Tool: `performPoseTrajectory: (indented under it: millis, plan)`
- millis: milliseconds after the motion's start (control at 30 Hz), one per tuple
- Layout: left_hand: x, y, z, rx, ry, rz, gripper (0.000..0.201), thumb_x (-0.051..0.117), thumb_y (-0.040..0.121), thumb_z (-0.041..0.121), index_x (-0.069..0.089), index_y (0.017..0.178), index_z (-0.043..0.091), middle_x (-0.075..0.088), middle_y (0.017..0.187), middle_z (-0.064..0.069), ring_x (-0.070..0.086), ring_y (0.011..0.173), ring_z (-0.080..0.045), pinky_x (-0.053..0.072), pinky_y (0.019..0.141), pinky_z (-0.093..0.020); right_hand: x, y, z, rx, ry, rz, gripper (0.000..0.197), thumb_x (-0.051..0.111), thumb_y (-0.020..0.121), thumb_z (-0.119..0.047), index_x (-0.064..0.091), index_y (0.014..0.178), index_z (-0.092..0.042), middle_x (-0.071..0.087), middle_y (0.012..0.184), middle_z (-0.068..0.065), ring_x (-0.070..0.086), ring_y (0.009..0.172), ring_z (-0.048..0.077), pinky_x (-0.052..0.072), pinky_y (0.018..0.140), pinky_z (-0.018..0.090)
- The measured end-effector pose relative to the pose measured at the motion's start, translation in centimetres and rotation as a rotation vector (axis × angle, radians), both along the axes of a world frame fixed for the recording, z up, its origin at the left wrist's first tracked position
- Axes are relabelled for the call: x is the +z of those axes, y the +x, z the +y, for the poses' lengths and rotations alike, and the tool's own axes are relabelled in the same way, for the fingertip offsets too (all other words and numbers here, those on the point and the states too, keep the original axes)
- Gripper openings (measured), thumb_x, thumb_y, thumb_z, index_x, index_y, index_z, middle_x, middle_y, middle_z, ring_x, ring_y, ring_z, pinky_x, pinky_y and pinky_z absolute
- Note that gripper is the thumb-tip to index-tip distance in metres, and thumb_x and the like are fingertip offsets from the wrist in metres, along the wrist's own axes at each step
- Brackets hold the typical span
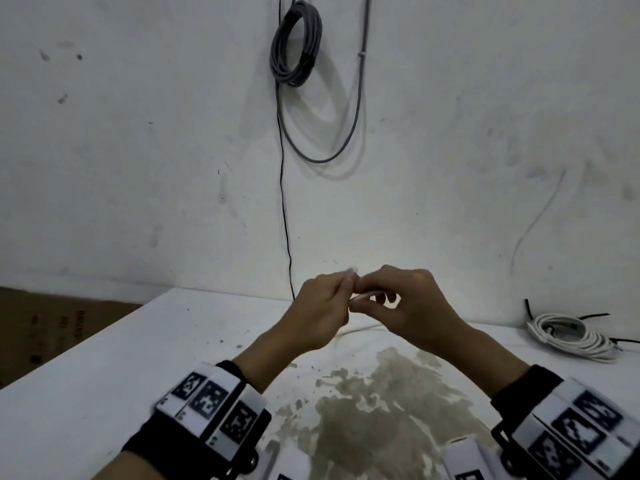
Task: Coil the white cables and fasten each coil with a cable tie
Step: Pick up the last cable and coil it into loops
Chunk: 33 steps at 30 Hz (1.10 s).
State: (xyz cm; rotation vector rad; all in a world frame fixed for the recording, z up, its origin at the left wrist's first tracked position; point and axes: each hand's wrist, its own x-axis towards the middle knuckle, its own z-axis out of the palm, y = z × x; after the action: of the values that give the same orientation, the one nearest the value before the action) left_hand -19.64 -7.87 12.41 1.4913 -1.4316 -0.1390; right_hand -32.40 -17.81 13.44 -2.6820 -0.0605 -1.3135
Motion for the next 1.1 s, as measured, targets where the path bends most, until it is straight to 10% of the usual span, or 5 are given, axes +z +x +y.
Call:
performPoseTrajectory:
  millis: [167, 500, 633, 800, 1100]
  plan:
    - [2.5, 1.1, 1.1, -0.322, 0.368, 0.465, 0.05, 0.035, 0.098, 0.038, 0.056, 0.059, 0.013, 0.023, 0.041, 0.008, 0.015, 0.033, -0.003, 0.015, 0.032, -0.014, -1.2, 0.8, -0.5, -0.04, 0.151, -0.027, 0.035, 0.066, 0.077, -0.041, 0.068, 0.106, -0.022, 0.059, 0.07, -0.006, 0.052, 0.067, 0.003, 0.038, 0.065, 0.006]
    - [3.1, 3.4, 1.4, -0.85, 0.446, 0.958, 0.029, 0.065, 0.076, 0.037, 0.054, 0.063, 0.013, 0.025, 0.038, 0.01, 0.022, 0.024, -0.003, 0.025, 0.033, -0.016, -0.4, 1.2, 2.3, 0.124, 0.786, 0.068, 0.044, 0.038, 0.091, -0.046, 0.06, 0.056, -0.03, 0.04, 0.04, -0.004, 0.041, 0.035, 0.014, 0.039, 0.043, 0.026]
    - [2.3, 2.1, 1.0, -0.536, 0.221, 0.863, 0.017, 0.049, 0.086, 0.023, 0.055, 0.092, 0.008, 0.042, 0.05, 0.004, 0.052, 0.045, -0.01, 0.046, 0.051, -0.022, 0.2, 1.2, 1.4, 0.004, 0.807, -0.131, 0.054, 0.044, 0.095, -0.035, 0.047, 0.072, 0.013, 0.033, 0.05, 0.01, 0.032, 0.039, 0.018, 0.03, 0.036, 0.024]
    - [0.8, 0.2, 0.4, -0.262, 0.105, 0.529, 0.029, 0.035, 0.1, 0.031, 0.053, 0.099, 0.009, 0.051, 0.074, -0.003, 0.066, 0.078, -0.015, 0.059, 0.074, -0.039, 0.4, 1.2, 0.7, -0.155, 0.742, -0.258, 0.061, 0.047, 0.094, -0.039, 0.037, 0.065, 0.013, 0.033, 0.055, 0.013, 0.032, 0.049, 0.024, 0.031, 0.049, 0.035]
    - [0.5, -1.9, -0.3, -0.486, 0.008, 1.135, 0.032, 0.038, 0.095, 0.029, 0.055, 0.075, 0.011, 0.024, 0.039, 0.009, 0.019, 0.025, -0.001, 0.012, 0.029, -0.009, 0.8, 0.1, 0.6, -0.12, 1.194, -0.047, 0.057, 0.055, 0.086, -0.043, 0.031, 0.045, -0.012, 0.026, 0.038, 0.0, 0.027, 0.036, 0.014, 0.027, 0.039, 0.02]
